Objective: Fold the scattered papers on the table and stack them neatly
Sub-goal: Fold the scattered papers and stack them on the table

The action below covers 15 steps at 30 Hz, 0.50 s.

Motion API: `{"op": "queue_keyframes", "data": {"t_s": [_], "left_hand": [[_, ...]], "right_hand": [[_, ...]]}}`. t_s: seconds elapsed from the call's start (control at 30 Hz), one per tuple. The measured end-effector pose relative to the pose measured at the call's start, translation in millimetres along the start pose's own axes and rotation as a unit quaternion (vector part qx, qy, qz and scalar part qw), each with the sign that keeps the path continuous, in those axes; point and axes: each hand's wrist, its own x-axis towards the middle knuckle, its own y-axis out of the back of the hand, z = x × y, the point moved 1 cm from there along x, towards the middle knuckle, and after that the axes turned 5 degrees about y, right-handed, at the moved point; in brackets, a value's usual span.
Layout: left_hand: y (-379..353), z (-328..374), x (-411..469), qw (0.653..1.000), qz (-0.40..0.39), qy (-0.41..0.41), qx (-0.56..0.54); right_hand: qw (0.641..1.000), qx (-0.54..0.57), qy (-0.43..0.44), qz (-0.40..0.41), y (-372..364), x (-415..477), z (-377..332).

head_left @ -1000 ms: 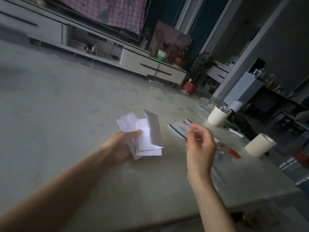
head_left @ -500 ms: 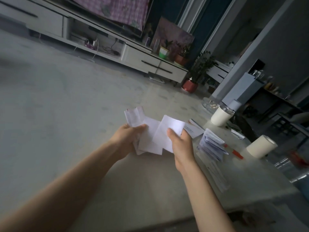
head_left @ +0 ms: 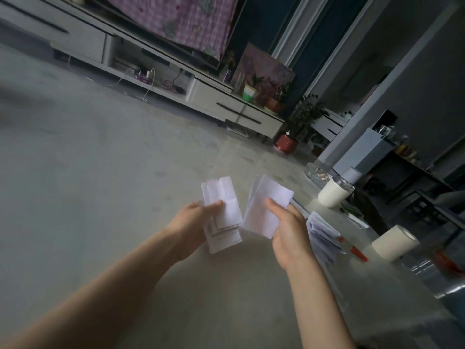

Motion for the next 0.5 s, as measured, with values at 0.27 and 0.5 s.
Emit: {"op": "queue_keyframes", "data": {"t_s": [0.27, 0.5], "left_hand": [[0.9, -2.2, -2.9, 0.997, 0.004, -0.045, 0.056], [-2.4, -1.7, -0.6, 0.999, -0.006, -0.037, 0.006]], "right_hand": [[0.989, -0.114, 0.055, -0.077, -24.6, -6.5, 16.5], [0.978, -0.175, 0.11, -0.042, -16.5, -9.2, 14.7]]}}
